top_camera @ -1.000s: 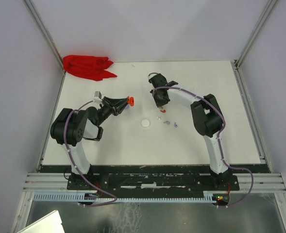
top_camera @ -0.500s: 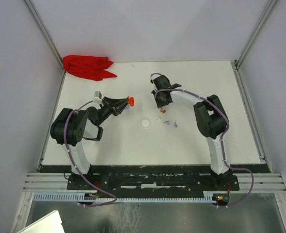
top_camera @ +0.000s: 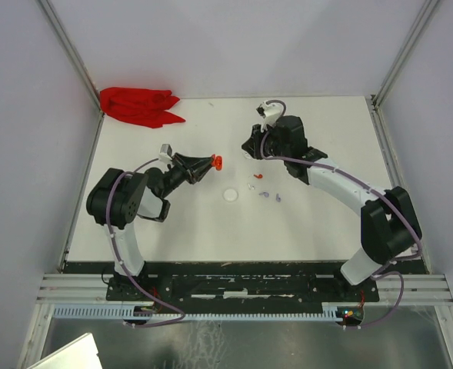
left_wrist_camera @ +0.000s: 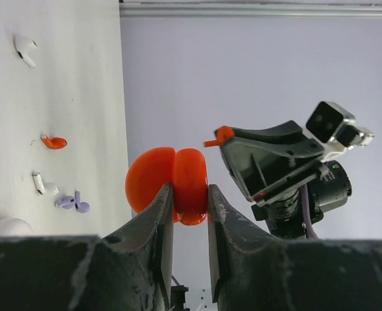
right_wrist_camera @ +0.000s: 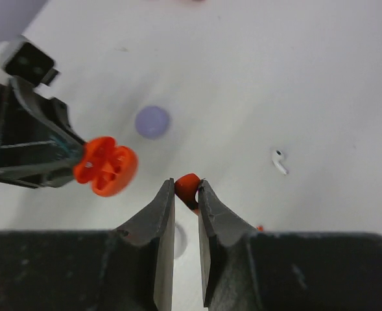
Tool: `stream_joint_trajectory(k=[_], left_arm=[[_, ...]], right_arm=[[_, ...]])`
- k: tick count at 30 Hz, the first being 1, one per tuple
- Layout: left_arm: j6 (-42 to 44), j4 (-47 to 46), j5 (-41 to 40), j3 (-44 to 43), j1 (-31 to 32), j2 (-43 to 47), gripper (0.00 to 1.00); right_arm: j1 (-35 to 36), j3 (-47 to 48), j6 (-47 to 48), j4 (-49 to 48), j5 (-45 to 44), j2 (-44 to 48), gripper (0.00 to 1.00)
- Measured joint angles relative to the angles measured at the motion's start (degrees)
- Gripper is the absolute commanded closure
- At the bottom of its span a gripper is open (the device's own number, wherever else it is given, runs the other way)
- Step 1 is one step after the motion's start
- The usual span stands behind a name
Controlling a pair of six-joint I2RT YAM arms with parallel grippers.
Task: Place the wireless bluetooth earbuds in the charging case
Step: Pick up the earbud from the center of the board, then place the earbud in the charging case.
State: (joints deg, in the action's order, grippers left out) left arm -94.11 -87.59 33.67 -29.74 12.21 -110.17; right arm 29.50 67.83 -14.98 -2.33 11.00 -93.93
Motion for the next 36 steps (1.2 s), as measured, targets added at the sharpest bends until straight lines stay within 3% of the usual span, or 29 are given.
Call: stream_joint_trajectory(k=[6,13,36], left_arm=[[-0.17,-0.02,-0.09,-2.38,3.34,-1.31,0.97],[-2.86,0.00,0.94,-5.11,5.46,-2.75,0.97],[-7.34,0.00,5.60,-9.18,7.80,-3.17,0.97]], right_arm=[[0.02,-6.78,-2.71,-11.17,6.73,5.99,0.99],[0.02,-9.49,-4.35,-17.79,12.20,6.34,0.99],[0.02,-13.35,-4.72,-24.20,17.31,6.03,0.99]])
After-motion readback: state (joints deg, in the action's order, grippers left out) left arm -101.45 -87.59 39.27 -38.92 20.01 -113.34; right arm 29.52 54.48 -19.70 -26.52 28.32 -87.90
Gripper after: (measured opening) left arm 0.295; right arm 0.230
